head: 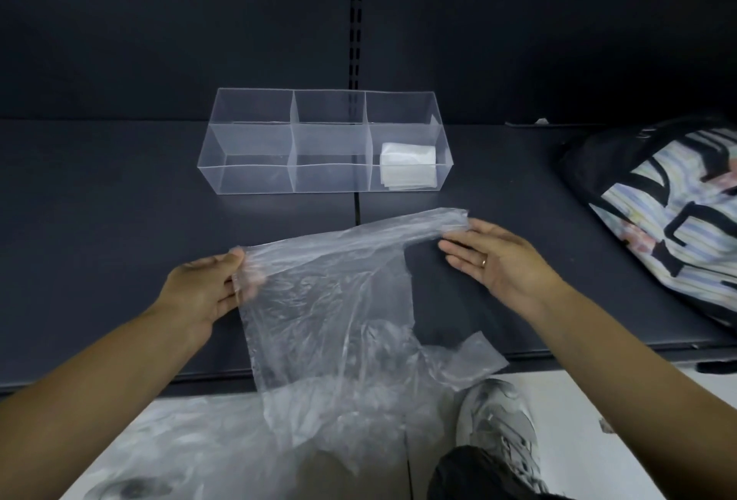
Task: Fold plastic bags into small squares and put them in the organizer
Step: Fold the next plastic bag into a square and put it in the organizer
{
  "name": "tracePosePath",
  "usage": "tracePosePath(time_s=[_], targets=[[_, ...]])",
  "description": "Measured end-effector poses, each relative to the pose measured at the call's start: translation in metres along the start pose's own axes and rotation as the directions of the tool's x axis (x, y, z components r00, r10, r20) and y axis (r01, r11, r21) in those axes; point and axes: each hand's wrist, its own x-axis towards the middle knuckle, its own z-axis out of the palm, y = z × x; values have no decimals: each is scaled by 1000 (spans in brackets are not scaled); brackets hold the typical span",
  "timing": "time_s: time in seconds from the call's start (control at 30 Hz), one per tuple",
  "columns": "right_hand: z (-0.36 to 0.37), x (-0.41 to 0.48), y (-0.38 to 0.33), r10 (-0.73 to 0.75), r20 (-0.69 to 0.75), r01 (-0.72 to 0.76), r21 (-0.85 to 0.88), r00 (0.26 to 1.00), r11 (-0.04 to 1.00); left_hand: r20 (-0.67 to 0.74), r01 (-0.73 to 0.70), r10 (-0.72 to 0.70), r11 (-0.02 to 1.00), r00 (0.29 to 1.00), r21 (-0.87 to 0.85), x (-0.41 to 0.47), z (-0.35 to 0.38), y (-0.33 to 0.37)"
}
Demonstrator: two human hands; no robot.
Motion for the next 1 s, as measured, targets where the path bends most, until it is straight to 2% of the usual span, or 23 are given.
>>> tracePosePath(time_s=[0.07, 0.1, 0.17, 0.27, 0.37, 0.47, 0.53, 0.63, 0.73, 0.83, 1.0], targets=[[-2, 1, -3, 103, 90, -112, 103, 991, 988, 8, 4, -4, 1000, 1000, 10, 0, -1, 0], [-1, 3, -4, 118, 105, -128, 93, 987, 987, 11, 4, -4, 1000, 1000, 13, 0, -1, 0], [6, 7, -7, 95, 62, -91, -53, 994, 994, 12, 2, -2, 1000, 1000, 17, -1, 1, 0], [16, 13, -8, -32, -83, 2, -336, 996, 942, 12, 1, -2, 1000, 1000, 19, -2, 4, 2], [19, 21, -11, -124, -153, 46, -434, 980, 900, 11, -3, 2, 999, 1000, 50, -3, 4, 2], [18, 26, -16, -121, -185, 44, -375, 975, 926, 9, -16, 15, 997, 1000, 70, -3, 3, 1], [19, 29, -19, -79, -172, 38, -230, 982, 972, 3, -20, 20, 997, 1000, 68, -3, 3, 2], [21, 30, -23, -2, -76, 0, -24, 997, 1000, 10, -19, 19, 997, 1000, 76, -3, 3, 3], [22, 30, -23, -35, -45, 29, -125, 998, 992, 18, -18, 17, 997, 1000, 81, -3, 3, 2], [23, 30, -21, -140, -143, 99, -266, 980, 959, 12, -20, 19, 997, 1000, 76, -3, 5, 2], [18, 36, -28, -195, -295, 113, -275, 935, 955, -20, -40, 42, 996, 999, 80, 1, 8, 11]])
